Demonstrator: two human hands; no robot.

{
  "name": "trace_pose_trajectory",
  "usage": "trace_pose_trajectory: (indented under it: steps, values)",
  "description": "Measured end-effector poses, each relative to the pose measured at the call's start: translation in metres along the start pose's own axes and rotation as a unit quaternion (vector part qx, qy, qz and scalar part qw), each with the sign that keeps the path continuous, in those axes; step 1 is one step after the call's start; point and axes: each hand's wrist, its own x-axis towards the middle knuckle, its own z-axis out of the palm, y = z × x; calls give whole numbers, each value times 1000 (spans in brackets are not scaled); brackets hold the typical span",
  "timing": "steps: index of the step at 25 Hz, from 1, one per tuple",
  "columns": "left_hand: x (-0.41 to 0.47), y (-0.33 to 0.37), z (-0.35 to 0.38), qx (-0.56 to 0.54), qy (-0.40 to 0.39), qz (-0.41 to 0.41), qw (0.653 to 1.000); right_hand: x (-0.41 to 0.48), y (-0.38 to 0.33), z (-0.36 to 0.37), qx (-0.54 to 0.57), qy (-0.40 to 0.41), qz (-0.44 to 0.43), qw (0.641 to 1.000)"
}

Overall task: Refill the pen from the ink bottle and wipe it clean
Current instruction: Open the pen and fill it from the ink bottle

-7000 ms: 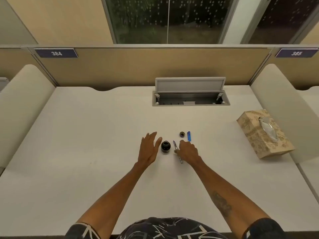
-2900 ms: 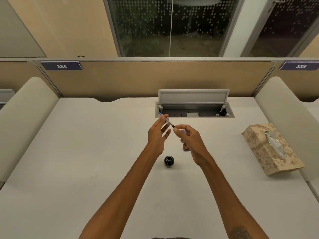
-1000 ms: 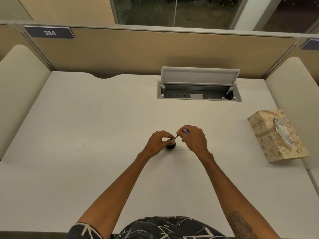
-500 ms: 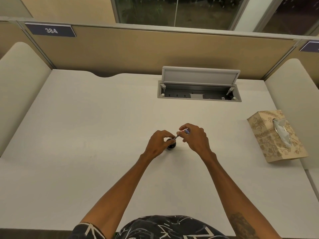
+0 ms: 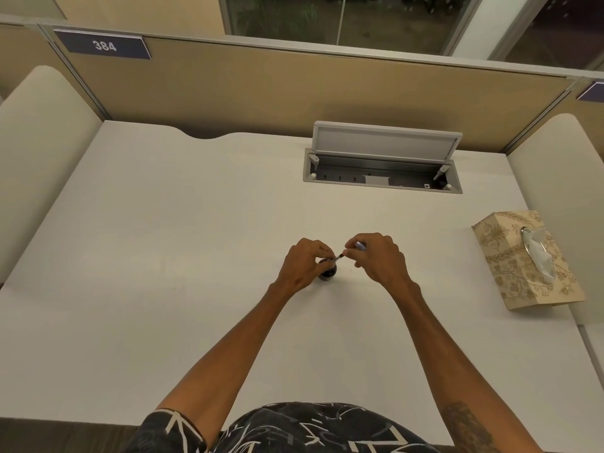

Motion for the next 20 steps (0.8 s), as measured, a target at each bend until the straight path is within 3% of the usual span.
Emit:
trace_pose_trajectory:
  steps: [4,15,20]
  values:
    - [0,0,-1,26,4,16,1000,-1,-6,3,-30,14,34,999]
    - [1,0,0,47,7,22,999,-3,-10,8,-103,34,2,994]
    - [2,0,0,41,1,12,999,-6,-10,7,-84,22,23,996]
